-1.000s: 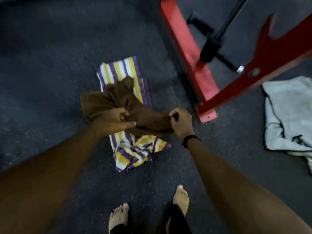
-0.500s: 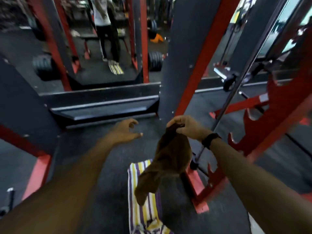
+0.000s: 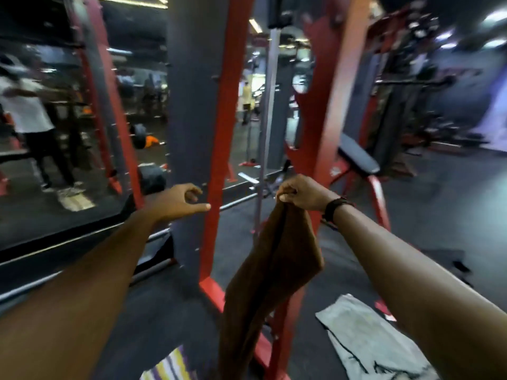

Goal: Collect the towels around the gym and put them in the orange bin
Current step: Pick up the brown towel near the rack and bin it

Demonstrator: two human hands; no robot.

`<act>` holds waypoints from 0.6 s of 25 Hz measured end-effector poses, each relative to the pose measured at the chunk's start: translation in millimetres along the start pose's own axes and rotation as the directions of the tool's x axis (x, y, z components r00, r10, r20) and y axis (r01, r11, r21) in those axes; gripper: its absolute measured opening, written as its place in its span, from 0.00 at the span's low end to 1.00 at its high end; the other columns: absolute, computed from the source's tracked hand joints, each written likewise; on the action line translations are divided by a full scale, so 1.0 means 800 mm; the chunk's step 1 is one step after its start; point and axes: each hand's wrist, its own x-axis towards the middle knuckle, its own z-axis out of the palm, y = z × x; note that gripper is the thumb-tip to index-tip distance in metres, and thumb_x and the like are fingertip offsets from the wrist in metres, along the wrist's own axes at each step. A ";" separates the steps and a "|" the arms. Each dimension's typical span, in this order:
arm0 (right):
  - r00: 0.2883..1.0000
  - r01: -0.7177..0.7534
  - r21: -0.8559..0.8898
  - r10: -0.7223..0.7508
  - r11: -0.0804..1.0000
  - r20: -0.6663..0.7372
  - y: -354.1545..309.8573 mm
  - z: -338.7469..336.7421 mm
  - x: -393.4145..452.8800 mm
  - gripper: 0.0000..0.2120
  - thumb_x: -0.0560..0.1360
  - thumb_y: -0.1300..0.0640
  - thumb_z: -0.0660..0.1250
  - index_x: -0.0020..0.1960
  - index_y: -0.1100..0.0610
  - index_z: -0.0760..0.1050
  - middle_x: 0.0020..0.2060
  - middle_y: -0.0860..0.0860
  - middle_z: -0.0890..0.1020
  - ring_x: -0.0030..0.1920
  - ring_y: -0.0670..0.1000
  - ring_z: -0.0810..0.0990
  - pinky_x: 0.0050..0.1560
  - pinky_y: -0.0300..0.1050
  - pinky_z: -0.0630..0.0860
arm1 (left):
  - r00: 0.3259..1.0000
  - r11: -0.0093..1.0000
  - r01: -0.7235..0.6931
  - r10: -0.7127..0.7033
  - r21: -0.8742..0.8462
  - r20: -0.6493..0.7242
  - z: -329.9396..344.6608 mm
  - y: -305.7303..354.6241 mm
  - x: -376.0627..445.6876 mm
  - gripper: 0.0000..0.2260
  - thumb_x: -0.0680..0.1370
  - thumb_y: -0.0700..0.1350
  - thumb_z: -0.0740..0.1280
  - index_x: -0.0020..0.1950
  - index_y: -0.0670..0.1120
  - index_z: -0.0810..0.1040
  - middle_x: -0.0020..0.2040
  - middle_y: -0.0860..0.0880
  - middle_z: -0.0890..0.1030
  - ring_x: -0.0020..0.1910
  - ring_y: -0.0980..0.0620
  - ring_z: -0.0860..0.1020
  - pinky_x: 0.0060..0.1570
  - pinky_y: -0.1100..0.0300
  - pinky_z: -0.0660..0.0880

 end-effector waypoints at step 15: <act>0.660 -0.699 -0.017 0.634 0.715 -0.403 0.255 -0.197 -0.395 0.07 0.75 0.63 0.67 0.48 0.58 0.83 0.42 0.52 0.83 0.43 0.46 0.78 0.40 0.32 0.69 | 0.735 0.903 -0.335 0.429 -0.268 0.525 0.358 0.362 0.098 0.19 0.72 0.53 0.73 0.60 0.48 0.77 0.53 0.48 0.82 0.47 0.57 0.77 0.36 0.66 0.70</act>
